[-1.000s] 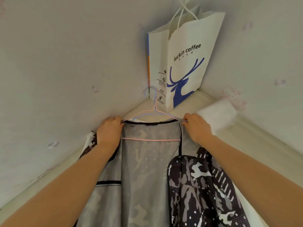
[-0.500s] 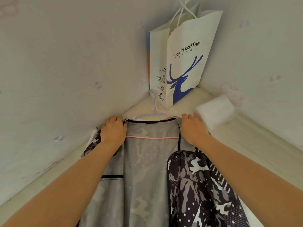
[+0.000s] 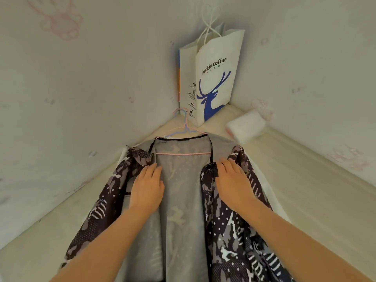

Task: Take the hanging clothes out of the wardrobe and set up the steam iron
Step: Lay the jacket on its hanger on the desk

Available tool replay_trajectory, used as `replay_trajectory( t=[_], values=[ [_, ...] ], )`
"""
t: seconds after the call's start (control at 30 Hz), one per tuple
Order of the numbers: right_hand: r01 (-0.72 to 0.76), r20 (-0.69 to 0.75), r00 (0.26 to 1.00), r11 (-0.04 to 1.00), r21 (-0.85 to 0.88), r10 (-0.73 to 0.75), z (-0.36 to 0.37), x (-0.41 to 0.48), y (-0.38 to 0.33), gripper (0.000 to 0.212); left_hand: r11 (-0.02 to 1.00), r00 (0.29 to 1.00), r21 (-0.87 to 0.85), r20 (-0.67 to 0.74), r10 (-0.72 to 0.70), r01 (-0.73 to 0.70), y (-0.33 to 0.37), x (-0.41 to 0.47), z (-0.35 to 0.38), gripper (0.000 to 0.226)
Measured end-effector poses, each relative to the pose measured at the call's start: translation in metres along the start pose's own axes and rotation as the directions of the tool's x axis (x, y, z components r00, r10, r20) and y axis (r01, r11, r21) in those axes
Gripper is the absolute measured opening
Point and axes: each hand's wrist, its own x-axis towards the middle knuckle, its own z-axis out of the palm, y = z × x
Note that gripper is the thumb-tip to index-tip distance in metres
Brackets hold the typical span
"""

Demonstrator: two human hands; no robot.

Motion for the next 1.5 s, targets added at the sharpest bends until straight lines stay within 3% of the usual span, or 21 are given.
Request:
replay_trajectory(
  t=[0.23,0.67,0.87,1.1,1.5],
  values=[
    [-0.079,0.117,0.99,0.997,0.01,0.078,0.006,-0.121,-0.037,0.055,0.992,0.996,-0.111,0.049,0.07,-0.064,0.015,-0.103,-0.02,0.044],
    [-0.281,0.105,0.957,0.952,0.123,0.269,0.019,-0.352,-0.119,0.053,0.91,0.939,-0.237,-0.018,0.345,-0.339,0.037,-0.309,-0.046,0.036],
    [-0.453,0.081,0.891,0.856,0.249,0.447,0.014,-0.458,-0.135,0.052,0.849,0.92,-0.389,0.009,0.391,-0.357,0.067,-0.399,-0.059,0.034],
    [-0.633,0.082,0.767,0.729,0.259,0.637,0.01,-0.571,-0.139,0.051,0.75,0.797,-0.383,0.054,0.601,-0.539,0.111,-0.456,-0.053,0.036],
    [-0.852,0.061,0.47,0.434,0.292,0.881,0.034,-0.808,-0.151,0.051,0.495,0.468,-0.366,0.165,0.868,-0.788,0.212,-0.64,-0.04,0.036]
  ],
)
